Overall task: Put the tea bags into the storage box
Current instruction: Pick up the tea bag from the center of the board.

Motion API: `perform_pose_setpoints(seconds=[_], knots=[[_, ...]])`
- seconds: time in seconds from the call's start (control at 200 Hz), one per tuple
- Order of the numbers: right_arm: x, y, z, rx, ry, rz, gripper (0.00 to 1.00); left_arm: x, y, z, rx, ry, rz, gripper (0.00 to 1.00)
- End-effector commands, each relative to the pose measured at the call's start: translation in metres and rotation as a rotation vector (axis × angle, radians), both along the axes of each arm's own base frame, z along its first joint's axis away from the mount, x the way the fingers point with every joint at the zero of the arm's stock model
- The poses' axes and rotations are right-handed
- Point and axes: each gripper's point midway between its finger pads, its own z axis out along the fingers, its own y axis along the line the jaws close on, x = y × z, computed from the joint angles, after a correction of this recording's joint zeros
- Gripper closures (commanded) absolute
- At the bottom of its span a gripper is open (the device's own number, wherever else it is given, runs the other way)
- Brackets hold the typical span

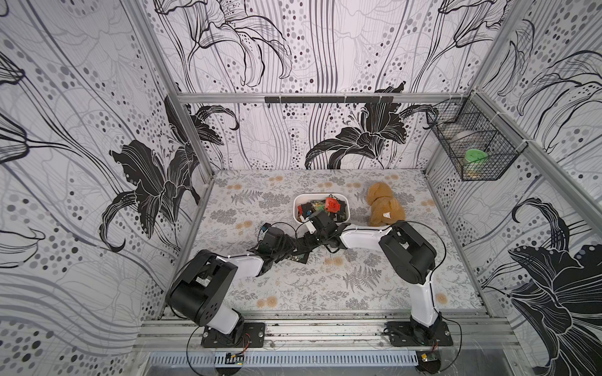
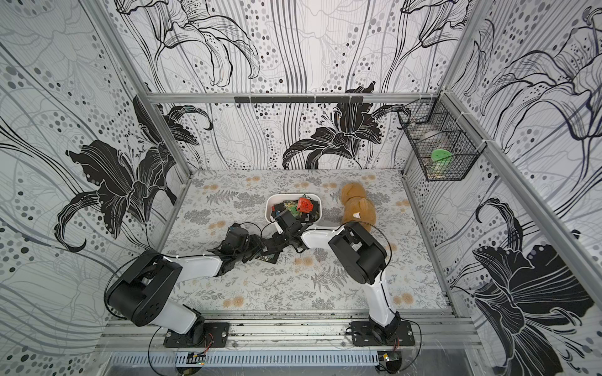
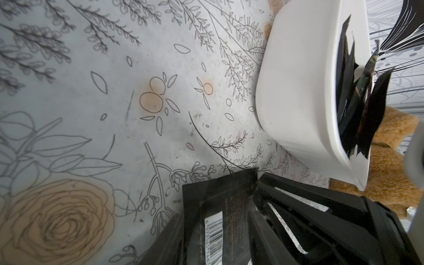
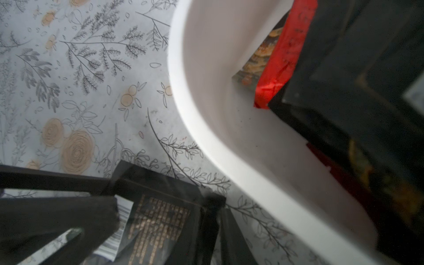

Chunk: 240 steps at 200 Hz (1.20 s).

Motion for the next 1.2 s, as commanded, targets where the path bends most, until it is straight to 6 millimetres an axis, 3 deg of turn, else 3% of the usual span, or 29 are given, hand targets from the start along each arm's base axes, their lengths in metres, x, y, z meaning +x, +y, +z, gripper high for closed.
perform_pose_setpoints(seconds=[0.0,0.466,0.916,1.196], knots=[[-0.009,-0.003,-0.017,-0.044,0.050,0.018,0.79,0.004,-0.009,0.007,-0.077,-0.026,-0.004,0.54],[-0.011,-0.001,-0.013,-0.027,0.054,0.024,0.79,0.015,-0.026,0.035,-0.209,-0.102,-0.023,0.66],[-0.011,-0.002,-0.008,-0.012,0.038,0.016,0.79,0.005,-0.025,0.013,-0.197,-0.050,-0.036,0.82],[-0.009,-0.010,0.018,0.047,-0.051,-0.018,0.79,-0.002,-0.024,0.013,-0.195,-0.045,-0.048,0.96]])
